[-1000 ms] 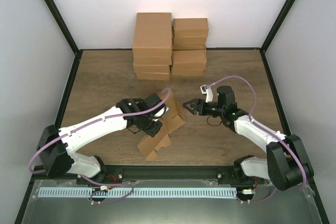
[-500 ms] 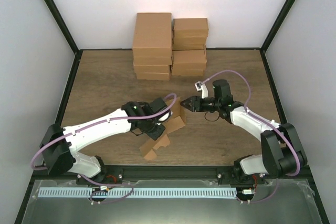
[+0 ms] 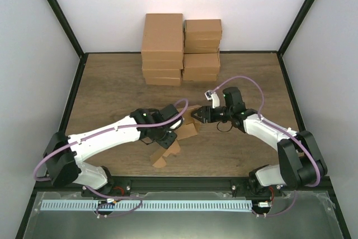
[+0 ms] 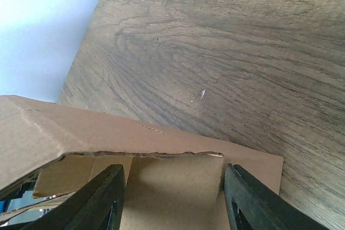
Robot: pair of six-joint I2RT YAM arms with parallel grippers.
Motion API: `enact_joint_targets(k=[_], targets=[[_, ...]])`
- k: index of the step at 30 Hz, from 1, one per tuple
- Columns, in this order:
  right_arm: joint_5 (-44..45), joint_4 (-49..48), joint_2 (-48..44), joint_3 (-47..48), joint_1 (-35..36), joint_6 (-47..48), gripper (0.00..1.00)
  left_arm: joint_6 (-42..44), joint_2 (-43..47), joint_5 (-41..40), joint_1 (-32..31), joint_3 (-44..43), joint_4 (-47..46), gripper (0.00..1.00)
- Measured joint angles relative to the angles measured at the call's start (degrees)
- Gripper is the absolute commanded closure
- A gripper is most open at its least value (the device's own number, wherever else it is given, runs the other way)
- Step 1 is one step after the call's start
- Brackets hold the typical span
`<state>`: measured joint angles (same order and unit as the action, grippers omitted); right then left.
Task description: Fold the paper box
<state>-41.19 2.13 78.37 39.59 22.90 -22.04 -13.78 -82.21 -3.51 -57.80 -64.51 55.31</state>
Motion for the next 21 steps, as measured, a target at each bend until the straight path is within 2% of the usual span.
enact_joint_targets(k=[5, 7, 11, 15, 21], targets=[[1.0, -0.4, 0.0, 0.0, 0.8, 0.5, 0.48, -2.7, 3.8, 0.4, 0.0, -1.2, -1.8, 0.26], [1.3, -0.5, 0.0, 0.0, 0.9, 0.5, 0.48, -3.7, 6.1, 0.3, 0.0, -2.1, -2.7, 0.22], [1.7, -0.7, 0.0, 0.0, 1.0, 0.6, 0.48, -6.7, 10.6, 1.3, 1.7, -3.3, -4.8, 0.21], [2.0, -0.8, 0.0, 0.0, 1.0, 0.6, 0.48, -9.6, 14.9, 4.2, 7.8, -2.8, -7.7, 0.22], [2.1, -0.9, 0.0, 0.0, 1.1, 0.6, 0.48, -13.4, 19.9, 12.8, 17.8, 5.5, -14.8, 0.22]])
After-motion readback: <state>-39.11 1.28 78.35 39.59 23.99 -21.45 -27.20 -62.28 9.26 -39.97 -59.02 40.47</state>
